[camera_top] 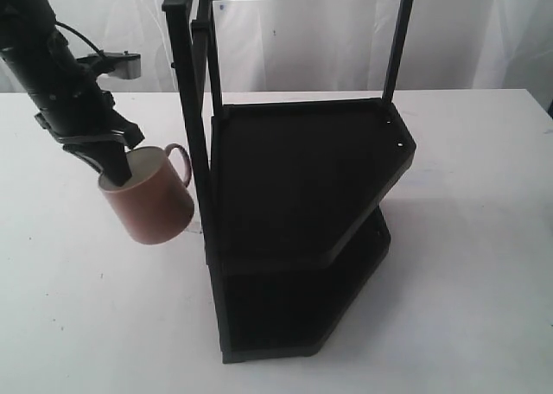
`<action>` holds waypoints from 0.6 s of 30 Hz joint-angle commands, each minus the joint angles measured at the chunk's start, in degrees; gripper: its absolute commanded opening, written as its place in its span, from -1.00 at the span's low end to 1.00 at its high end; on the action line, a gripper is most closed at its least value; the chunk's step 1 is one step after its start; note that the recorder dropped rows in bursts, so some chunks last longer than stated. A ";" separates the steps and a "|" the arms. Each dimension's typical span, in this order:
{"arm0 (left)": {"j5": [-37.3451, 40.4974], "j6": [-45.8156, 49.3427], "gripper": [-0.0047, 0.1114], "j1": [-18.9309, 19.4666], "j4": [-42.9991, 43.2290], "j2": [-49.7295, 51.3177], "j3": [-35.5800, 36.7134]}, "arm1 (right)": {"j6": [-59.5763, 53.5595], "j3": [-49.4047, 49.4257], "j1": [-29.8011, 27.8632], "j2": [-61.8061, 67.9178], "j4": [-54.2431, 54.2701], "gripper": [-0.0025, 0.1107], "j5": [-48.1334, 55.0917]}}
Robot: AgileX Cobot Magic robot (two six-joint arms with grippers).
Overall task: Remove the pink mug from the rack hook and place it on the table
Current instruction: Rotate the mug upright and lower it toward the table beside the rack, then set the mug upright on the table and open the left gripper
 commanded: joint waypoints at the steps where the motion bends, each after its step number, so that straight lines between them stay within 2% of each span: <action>1: 0.13 4.76 -0.92 -0.03 -6.95 0.27 1.65 | -0.17 0.14 0.29 -0.28 -0.50 -0.96 -0.04; 9: -8.68 5.87 -0.92 -0.03 -6.12 0.39 4.92 | -0.17 0.14 0.29 -0.28 -0.50 -0.96 -0.04; 15: -10.46 2.07 -0.92 -0.25 2.10 0.39 6.04 | -0.17 0.14 0.29 -0.28 -0.50 -0.96 -0.04; 18: -11.14 -0.93 -0.92 -1.94 6.85 0.39 6.04 | -0.17 0.14 0.29 -0.28 -0.50 -0.96 -0.04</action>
